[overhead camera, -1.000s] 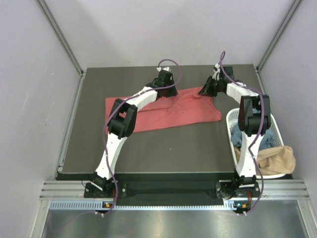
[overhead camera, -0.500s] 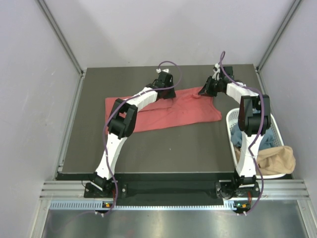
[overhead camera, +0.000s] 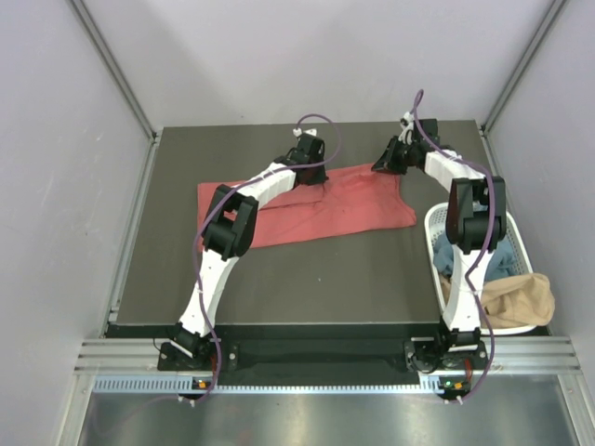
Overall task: Fold and stack the t-shirts
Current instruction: Fold the tshirt
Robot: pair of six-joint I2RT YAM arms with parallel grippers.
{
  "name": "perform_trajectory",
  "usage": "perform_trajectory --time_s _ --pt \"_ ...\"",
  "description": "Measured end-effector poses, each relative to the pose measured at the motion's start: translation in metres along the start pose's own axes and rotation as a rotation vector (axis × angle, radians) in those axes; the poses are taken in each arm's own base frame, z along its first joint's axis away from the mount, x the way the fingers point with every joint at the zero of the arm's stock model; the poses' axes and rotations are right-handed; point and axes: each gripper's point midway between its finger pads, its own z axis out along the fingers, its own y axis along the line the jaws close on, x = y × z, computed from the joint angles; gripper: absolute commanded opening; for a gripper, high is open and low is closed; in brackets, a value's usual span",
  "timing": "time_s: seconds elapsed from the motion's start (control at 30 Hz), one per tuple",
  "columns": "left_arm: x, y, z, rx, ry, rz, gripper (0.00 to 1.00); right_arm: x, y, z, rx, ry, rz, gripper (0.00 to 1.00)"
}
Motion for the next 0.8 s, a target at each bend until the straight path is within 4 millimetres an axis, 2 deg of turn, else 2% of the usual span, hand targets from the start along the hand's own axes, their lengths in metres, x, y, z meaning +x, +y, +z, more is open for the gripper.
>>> perform_trajectory --time_s 0.17,0.4,0.73,0.8 --pt "-0.003 0.006 -0.002 -0.034 -0.017 0.025 0.00 -0.020 0.006 0.006 -0.018 -0.035 -0.013 0.09" --pt "-0.019 0.006 -0.017 -0.059 -0.062 0.041 0.00 -0.033 0.009 0.013 -0.030 -0.055 -0.012 0.08" --pt "-0.026 0.009 -0.022 -0.084 -0.089 0.043 0.00 -0.022 -0.005 0.030 -0.021 -0.022 0.017 0.11" --pt "-0.026 0.009 -0.022 -0.085 -0.088 0.043 0.04 -0.019 -0.010 0.036 -0.018 -0.011 0.027 0.16"
